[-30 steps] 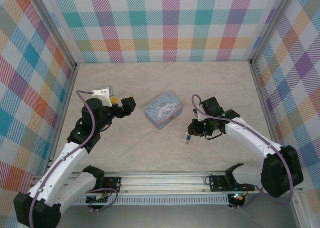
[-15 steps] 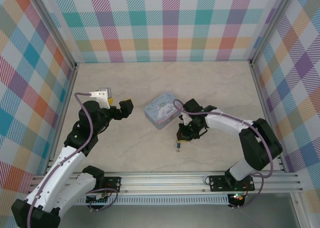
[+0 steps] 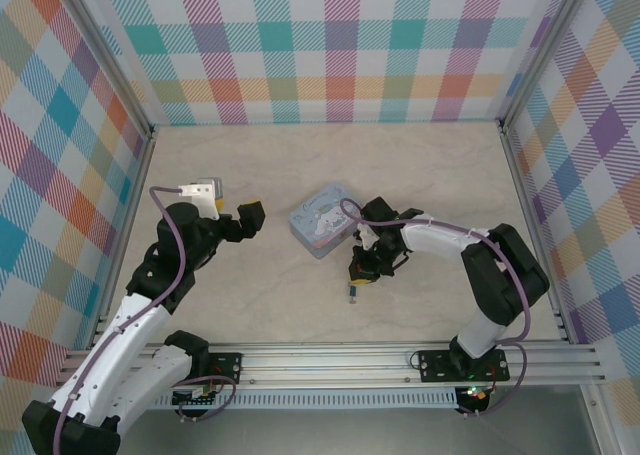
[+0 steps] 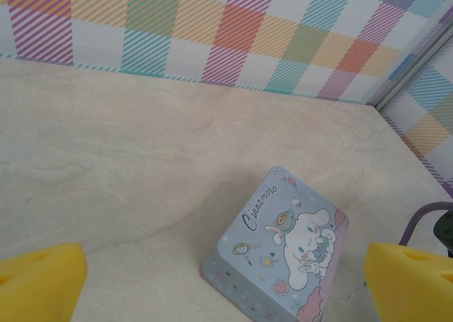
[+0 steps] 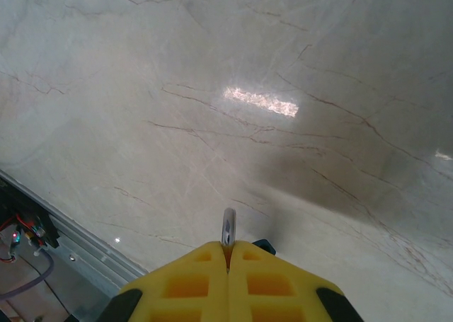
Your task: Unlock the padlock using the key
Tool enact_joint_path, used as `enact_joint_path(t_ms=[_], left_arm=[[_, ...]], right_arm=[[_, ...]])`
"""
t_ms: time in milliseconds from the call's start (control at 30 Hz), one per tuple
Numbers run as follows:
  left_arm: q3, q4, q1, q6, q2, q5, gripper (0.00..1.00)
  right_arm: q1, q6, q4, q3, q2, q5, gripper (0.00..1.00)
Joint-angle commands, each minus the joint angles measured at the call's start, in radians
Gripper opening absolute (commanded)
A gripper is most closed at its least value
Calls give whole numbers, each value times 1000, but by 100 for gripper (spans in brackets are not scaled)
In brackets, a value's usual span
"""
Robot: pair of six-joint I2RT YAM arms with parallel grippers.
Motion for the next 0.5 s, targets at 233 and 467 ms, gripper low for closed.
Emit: enact_joint_path(t_ms=[233, 467], left_arm=[[5, -14, -1, 11, -16, -17, 100], [7, -16, -1, 12, -14, -20, 100]], right_arm=[[10, -14, 24, 12, 34, -31, 2], [14, -16, 43, 15, 64, -41, 2]])
